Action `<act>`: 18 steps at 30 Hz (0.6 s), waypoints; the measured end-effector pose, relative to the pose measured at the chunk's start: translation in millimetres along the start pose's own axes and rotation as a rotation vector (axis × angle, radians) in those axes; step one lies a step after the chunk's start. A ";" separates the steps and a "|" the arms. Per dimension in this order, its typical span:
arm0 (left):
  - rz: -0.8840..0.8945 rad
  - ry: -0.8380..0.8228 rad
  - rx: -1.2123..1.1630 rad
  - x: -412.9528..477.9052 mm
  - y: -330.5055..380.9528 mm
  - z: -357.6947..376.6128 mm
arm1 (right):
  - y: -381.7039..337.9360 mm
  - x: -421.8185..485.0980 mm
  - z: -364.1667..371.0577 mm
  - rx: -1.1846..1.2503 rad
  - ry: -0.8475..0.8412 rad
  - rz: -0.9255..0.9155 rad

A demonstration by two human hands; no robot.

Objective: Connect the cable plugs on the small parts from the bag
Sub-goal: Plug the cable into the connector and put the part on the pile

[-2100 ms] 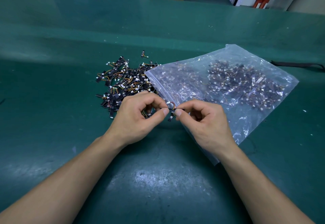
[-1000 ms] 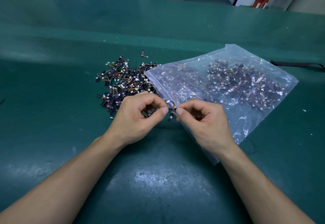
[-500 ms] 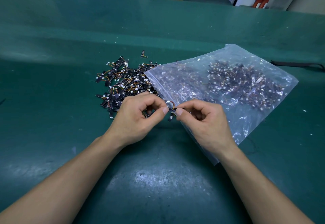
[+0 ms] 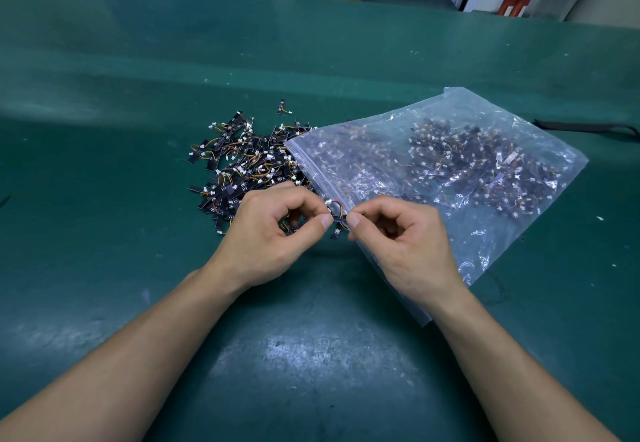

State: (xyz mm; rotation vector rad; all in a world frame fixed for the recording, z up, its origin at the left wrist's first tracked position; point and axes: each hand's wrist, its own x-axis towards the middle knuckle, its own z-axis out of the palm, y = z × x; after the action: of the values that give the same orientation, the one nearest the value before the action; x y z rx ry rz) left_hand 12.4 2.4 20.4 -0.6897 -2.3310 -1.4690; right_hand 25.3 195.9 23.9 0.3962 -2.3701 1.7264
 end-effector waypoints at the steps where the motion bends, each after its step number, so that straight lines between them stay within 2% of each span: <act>1: 0.002 0.003 0.000 0.0 0.1 0.1 | 0.5 -0.3 0.0 0.007 0.000 0.005; 18: 0.045 0.013 0.045 -0.5 -1.0 0.1 | 1.6 0.5 -3.1 0.015 -0.025 -0.018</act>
State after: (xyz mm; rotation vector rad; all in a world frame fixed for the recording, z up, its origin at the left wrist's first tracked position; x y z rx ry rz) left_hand 12.3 2.0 19.4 -0.7140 -2.3164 -1.3935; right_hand 24.3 199.3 23.6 0.4432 -2.3650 1.7421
